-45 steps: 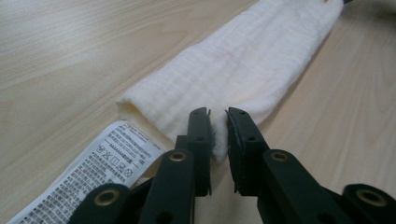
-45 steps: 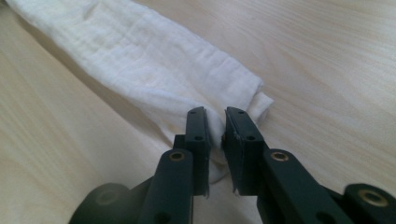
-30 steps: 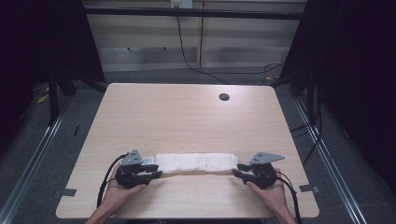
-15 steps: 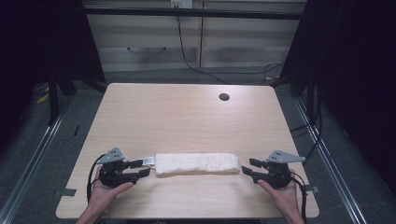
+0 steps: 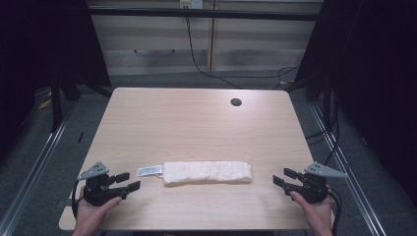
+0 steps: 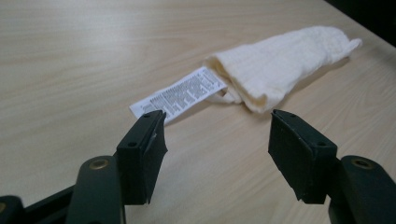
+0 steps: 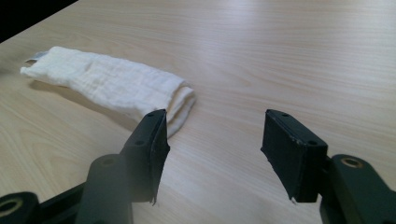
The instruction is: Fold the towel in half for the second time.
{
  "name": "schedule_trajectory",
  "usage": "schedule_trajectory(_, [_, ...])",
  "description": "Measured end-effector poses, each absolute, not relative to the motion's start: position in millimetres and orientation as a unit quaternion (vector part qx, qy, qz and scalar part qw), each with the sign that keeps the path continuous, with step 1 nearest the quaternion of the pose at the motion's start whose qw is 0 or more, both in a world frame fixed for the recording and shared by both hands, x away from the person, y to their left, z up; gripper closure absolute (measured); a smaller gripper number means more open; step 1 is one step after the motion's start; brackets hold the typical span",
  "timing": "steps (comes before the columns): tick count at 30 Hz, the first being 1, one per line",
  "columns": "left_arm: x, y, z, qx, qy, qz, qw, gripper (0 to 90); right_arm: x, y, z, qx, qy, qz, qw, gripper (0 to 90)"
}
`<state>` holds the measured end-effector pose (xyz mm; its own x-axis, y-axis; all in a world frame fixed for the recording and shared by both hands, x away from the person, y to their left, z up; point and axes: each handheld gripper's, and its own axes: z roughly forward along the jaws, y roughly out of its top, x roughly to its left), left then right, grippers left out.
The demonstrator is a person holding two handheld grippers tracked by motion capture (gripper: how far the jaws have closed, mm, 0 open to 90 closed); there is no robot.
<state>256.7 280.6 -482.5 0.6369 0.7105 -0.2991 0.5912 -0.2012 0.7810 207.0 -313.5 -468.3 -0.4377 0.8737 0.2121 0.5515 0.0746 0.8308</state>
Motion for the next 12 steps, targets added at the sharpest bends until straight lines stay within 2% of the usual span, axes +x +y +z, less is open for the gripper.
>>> schedule_trajectory(2, [257.3,283.6,-485.5,0.770,0.426,0.068,0.470,34.0,203.0,-317.8,-468.6,0.506,0.700,0.465,0.193,40.1])
schedule_trajectory(8, [258.1,293.0,-487.8,0.751,0.452,0.090,0.472,29.7,198.6,-324.0,-474.6,0.520,0.689,0.466,0.194,37.8])
schedule_trajectory(12, [260.8,290.8,-487.9,0.759,0.439,0.099,0.470,23.6,203.6,-319.6,-479.9,0.522,0.698,0.452,0.190,33.8])
